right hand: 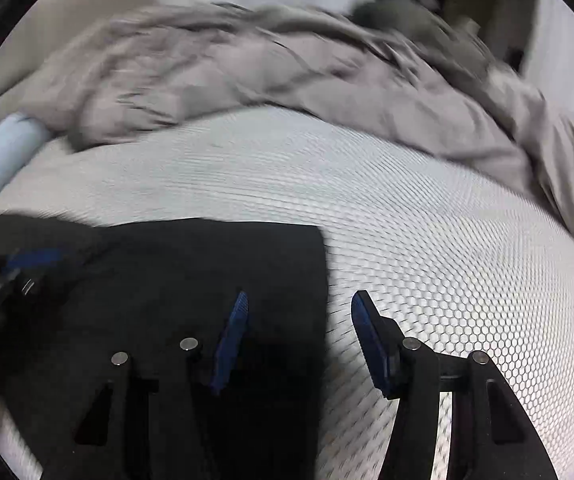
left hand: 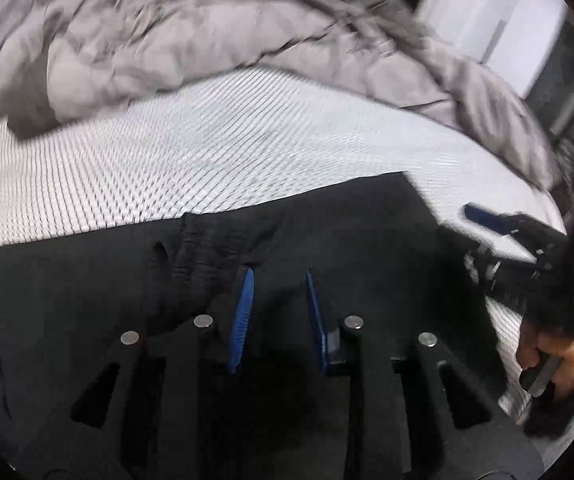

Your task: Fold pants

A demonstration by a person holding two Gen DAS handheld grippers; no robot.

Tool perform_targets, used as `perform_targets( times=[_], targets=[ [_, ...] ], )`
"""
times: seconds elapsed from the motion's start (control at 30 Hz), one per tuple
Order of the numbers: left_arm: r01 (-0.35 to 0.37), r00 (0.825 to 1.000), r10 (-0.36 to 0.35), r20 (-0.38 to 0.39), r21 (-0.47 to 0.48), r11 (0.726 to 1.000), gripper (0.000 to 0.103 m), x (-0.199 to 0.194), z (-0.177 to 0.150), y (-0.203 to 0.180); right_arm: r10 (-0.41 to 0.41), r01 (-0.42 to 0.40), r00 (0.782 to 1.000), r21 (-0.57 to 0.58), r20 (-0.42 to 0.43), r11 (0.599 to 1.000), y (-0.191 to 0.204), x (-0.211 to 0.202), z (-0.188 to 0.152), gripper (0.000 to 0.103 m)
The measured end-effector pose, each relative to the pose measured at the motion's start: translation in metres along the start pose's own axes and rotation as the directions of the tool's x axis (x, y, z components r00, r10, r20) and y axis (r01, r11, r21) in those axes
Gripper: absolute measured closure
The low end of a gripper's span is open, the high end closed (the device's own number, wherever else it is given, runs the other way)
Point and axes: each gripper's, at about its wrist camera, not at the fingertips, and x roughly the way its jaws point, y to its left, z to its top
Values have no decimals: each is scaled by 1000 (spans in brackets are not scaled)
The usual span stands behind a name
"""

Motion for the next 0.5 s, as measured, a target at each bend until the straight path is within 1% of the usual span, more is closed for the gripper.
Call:
perform_targets(
  times=[0.03,0.07,0.13,0.17,0.2,0.23,0.27,0.3,0.33,0.37,0.4,0.43,0.47,0.5],
  targets=[
    [17,1000,-17,2,15,1000,67,-7,-5,-5,62,-62,998,-21,6,998,10,-11,-6,46],
    [28,1000,-28,-9,24,999,61,-9,-10,-8,106,-106,994,-27,-1,994,18,-11,-11,45],
    [36,998,-33,-60,45,998,61,-4,-27,-11,206,-208,977,-35,-60,978,36,-6,-29,45],
    [8,995,-2,-97,64,998,61,5,-37,-11,221,-228,969,-61,-109,972,46,3,-38,45],
    [-18,993,28,-115,84,996,61,12,-47,-9,180,-197,974,-118,-140,973,54,11,-44,46],
    [-17,995,26,-99,92,996,61,12,-54,-7,125,-148,983,-176,-137,973,58,12,-50,46],
    [-19,997,25,-67,100,995,61,7,-59,-8,79,-104,989,-213,-122,972,57,10,-54,46],
    [-38,998,45,-54,113,993,61,-3,-63,-10,28,-53,993,-223,-112,973,51,2,-56,45],
    [-63,997,68,-43,118,991,61,-10,-66,-11,-33,11,994,-213,-100,977,40,-8,-56,45],
    [-84,996,86,-15,113,990,61,-21,-72,-14,-77,60,993,-188,-84,980,29,-19,-58,45],
    [-78,997,78,4,115,990,61,-29,-77,-17,-74,62,995,-154,-72,986,22,-26,-59,45],
    [-52,999,51,14,126,991,61,-36,-82,-22,-34,26,998,-129,-58,991,19,-34,-59,45],
    [-28,1000,26,15,135,990,59,-39,-87,-27,43,-47,998,-103,-40,994,20,-43,-60,45],
    [-16,1000,15,7,144,989,58,-38,-91,-32,112,-115,993,-93,-32,989,26,-49,-62,45]
  ],
)
